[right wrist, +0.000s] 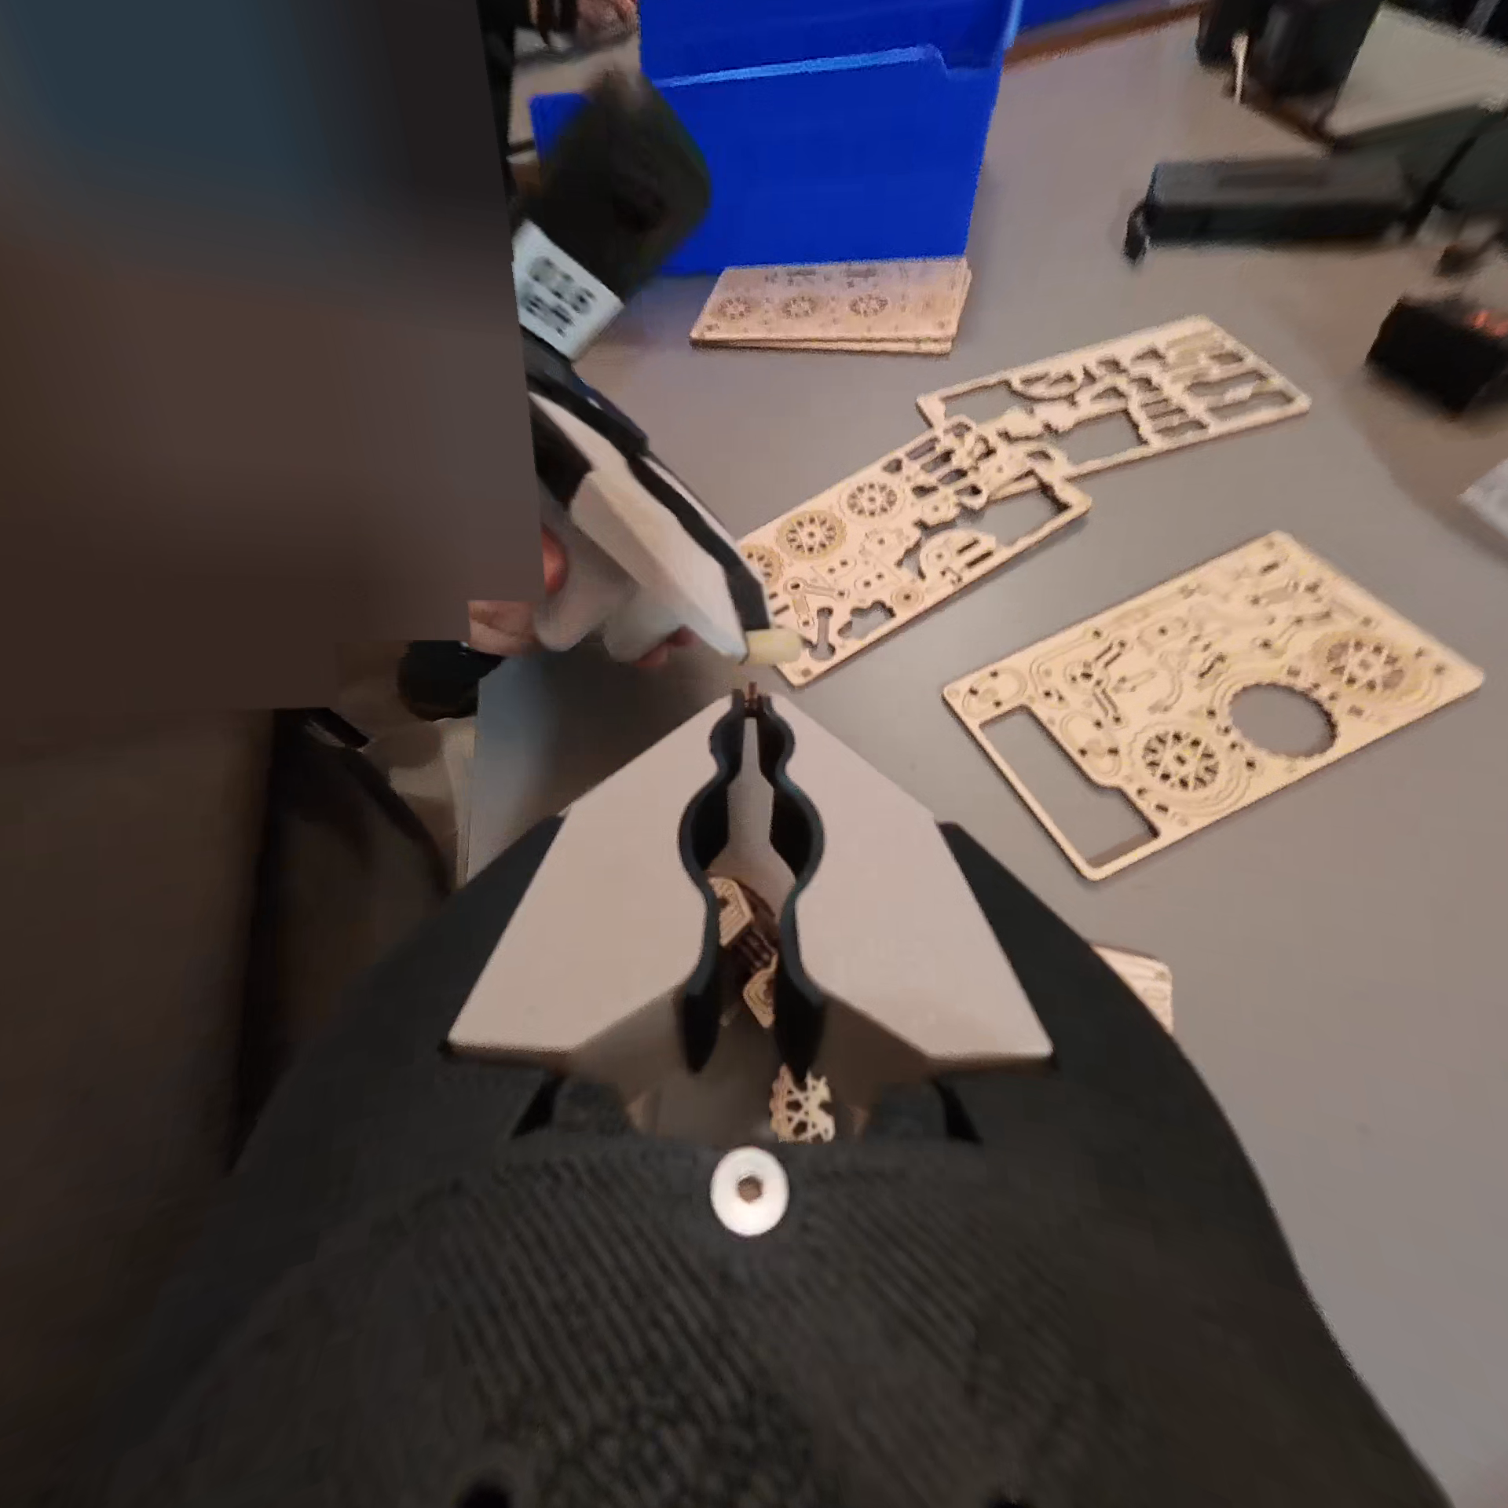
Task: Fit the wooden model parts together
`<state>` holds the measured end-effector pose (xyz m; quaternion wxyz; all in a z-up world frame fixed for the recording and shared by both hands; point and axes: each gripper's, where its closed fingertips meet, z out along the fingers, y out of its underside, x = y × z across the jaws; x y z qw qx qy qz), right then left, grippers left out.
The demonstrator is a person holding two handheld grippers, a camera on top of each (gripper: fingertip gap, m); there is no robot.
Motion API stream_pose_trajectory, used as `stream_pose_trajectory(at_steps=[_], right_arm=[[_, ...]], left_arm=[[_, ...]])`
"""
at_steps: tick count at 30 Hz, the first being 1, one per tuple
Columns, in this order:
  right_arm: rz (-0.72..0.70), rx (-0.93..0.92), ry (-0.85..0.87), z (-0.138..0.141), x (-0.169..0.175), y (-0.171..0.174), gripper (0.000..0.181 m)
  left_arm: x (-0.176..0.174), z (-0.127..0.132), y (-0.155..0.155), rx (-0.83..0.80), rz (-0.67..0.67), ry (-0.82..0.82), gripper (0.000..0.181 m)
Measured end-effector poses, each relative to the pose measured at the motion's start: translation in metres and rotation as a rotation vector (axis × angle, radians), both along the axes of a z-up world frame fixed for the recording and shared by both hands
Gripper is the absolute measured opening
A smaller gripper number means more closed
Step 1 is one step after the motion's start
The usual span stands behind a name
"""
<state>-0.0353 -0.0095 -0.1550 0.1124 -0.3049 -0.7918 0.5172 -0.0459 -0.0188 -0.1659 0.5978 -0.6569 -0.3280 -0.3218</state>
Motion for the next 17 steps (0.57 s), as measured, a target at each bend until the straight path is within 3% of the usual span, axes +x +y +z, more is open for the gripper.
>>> stream_pose_trajectory(at_steps=[3, 7, 13, 17], right_arm=[[0.013, 0.036, 0.12, 0.012, 0.003, -0.005, 0.0], [0.008, 0.102, 0.228, 0.017, 0.005, -0.011, 0.001], [0.026, 0.128, 0.231, 0.014, 0.008, -0.018, 0.001], [0.043, 0.119, 0.234, 0.015, 0.01, -0.022, 0.001]], left_arm=[[-0.002, 0.007, -0.004, 0.108, -0.01, -0.149, 0.007], [0.007, 0.018, -0.002, 0.175, -0.055, -0.192, 0.007], [0.011, 0.026, -0.003, 0.278, -0.096, -0.36, 0.007], [0.013, 0.024, -0.002, 0.277, -0.11, -0.389, 0.007]])
